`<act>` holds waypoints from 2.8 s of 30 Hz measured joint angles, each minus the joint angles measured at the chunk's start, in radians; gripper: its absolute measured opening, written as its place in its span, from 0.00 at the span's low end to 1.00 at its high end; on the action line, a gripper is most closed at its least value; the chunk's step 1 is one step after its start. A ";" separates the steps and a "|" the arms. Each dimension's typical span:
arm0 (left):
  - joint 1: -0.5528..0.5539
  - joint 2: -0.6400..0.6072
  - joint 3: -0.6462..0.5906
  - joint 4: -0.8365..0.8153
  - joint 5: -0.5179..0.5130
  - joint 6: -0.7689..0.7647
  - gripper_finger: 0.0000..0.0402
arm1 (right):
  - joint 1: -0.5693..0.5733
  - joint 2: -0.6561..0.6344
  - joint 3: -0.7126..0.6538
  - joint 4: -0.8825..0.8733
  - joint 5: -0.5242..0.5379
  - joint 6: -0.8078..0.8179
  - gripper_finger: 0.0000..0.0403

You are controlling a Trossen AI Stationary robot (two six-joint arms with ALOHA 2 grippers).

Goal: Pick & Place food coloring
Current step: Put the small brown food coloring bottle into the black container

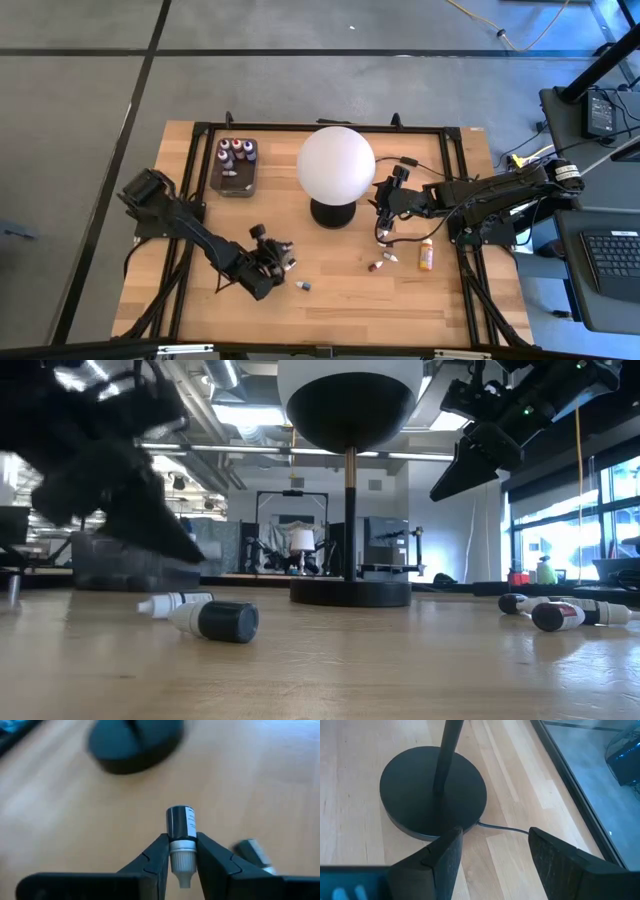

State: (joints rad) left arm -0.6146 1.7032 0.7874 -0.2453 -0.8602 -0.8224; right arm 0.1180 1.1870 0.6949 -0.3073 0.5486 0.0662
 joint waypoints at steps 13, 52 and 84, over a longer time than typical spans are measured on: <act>0.211 -0.416 0.013 -0.600 -0.110 -0.257 0.19 | 0.000 0.000 0.000 0.002 0.000 0.000 0.57; 1.089 -0.331 0.014 -0.845 0.548 0.216 0.22 | 0.000 0.000 0.000 0.003 0.001 -0.010 0.57; 1.094 -0.247 0.014 -0.831 0.543 0.285 0.31 | 0.000 0.000 0.000 -0.001 -0.001 -0.020 0.57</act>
State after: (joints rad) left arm 0.4797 1.4567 0.8017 -1.0767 -0.3171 -0.5375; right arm 0.1181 1.1873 0.6949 -0.3080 0.5480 0.0463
